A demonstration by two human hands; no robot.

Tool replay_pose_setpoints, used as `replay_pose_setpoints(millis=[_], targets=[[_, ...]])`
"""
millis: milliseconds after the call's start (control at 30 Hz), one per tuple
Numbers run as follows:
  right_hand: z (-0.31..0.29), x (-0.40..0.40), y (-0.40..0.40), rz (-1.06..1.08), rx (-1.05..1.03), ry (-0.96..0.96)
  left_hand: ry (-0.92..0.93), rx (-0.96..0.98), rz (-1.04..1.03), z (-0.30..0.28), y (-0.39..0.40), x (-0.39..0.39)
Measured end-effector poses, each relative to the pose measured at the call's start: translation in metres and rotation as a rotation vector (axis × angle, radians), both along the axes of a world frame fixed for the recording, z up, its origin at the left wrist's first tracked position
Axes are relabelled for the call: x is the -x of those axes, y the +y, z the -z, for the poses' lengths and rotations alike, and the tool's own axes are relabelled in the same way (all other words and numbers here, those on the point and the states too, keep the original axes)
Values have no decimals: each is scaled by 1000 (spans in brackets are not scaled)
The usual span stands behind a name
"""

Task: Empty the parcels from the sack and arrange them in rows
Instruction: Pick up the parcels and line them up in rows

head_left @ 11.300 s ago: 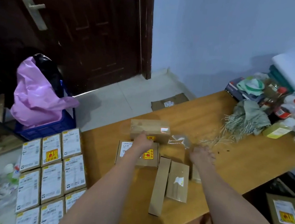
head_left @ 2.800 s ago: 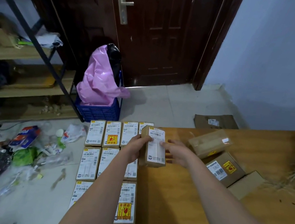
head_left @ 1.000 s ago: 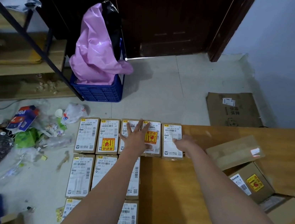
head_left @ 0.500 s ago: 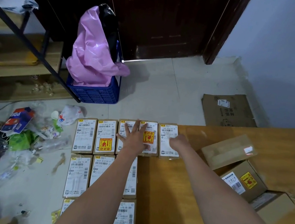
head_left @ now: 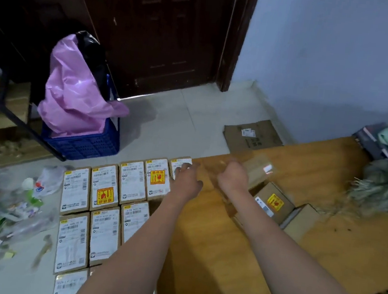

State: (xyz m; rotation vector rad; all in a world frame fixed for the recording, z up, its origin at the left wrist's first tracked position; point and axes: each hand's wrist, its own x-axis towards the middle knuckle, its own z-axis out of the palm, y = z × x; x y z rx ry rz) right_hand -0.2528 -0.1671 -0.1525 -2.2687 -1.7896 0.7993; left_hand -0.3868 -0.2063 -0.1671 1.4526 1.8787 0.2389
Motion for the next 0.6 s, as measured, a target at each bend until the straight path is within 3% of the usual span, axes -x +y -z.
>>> replay_pose_setpoints(millis=[200,300,500,600], targets=[[-19,-83,-26,175,-11,-288,-98,-36,101,-19,-16,-65],[-18,-121,-42,334,80,-334,-108,-18,171,-27,-27,-95],[21,-175,-80,446,317,-241,-71,55,231,-29,-58,-134],[33,-187,-89,368,413,-195,-46,89,221,-26,-72,-139]])
